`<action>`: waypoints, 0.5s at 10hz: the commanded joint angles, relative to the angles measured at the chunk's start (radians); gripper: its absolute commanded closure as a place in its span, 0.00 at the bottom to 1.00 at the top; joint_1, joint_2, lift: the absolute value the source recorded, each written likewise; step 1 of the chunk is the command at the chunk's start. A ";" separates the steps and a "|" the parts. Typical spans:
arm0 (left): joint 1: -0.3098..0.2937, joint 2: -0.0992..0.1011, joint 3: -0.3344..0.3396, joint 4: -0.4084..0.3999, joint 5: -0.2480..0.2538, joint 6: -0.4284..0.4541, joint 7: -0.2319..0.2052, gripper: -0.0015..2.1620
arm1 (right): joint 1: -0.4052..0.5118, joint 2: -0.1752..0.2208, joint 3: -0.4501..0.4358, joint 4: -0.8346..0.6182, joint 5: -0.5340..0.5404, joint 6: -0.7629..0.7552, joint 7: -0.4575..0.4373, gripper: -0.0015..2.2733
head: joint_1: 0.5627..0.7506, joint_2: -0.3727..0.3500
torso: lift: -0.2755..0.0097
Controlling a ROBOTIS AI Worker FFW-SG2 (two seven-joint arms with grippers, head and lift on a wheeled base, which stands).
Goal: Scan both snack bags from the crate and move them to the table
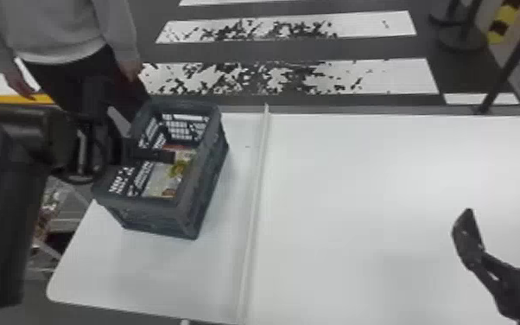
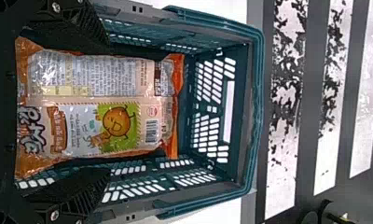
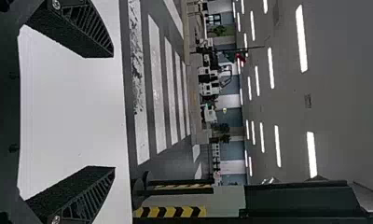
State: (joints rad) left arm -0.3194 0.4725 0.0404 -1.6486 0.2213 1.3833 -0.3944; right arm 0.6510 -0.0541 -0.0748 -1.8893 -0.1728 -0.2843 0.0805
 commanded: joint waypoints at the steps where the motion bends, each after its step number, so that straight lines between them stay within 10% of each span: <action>1: -0.037 0.003 -0.051 0.049 -0.025 0.003 -0.007 0.05 | -0.002 -0.001 0.000 0.002 -0.001 -0.002 -0.001 0.03 | 0.70 0.69 | 0.66; 5: -0.044 -0.005 -0.079 0.122 -0.069 0.000 -0.017 0.07 | -0.033 -0.033 0.004 0.027 -0.030 -0.002 -0.001 0.03 | 0.70 0.69 | 0.66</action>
State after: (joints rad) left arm -0.3672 0.4706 -0.0375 -1.5365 0.1562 1.3836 -0.4111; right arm 0.6212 -0.0823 -0.0718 -1.8648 -0.1985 -0.2861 0.0802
